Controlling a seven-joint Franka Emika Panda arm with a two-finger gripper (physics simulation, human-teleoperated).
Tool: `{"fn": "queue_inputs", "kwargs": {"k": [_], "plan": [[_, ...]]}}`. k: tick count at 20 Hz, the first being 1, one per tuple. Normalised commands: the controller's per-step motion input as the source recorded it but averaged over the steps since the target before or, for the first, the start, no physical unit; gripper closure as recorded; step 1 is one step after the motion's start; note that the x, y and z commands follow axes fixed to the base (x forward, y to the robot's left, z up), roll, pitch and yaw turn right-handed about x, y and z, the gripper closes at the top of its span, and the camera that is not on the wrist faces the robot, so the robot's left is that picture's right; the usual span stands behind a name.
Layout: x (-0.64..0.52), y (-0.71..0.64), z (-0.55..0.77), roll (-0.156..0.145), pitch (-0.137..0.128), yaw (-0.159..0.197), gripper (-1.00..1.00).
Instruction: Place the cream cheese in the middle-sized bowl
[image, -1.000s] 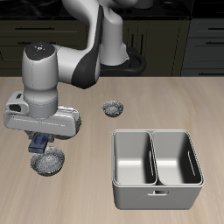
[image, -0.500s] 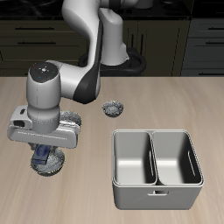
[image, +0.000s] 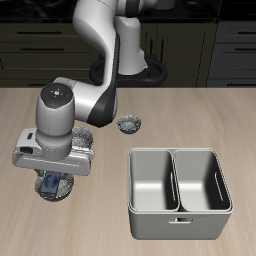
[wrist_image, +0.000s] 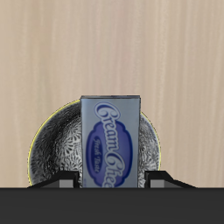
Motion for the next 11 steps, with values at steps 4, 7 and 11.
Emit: {"fn": "queue_inputs", "kwargs": {"k": [4,7,11], "plan": [[-0.03,0.12,0.12,0.020,-0.016,0.014,-1.00],[0.00,0.10,0.14,0.028,-0.015,0.002,-1.00],[0.00,0.10,0.19,0.024,-0.022,0.008,-1.00]]}}
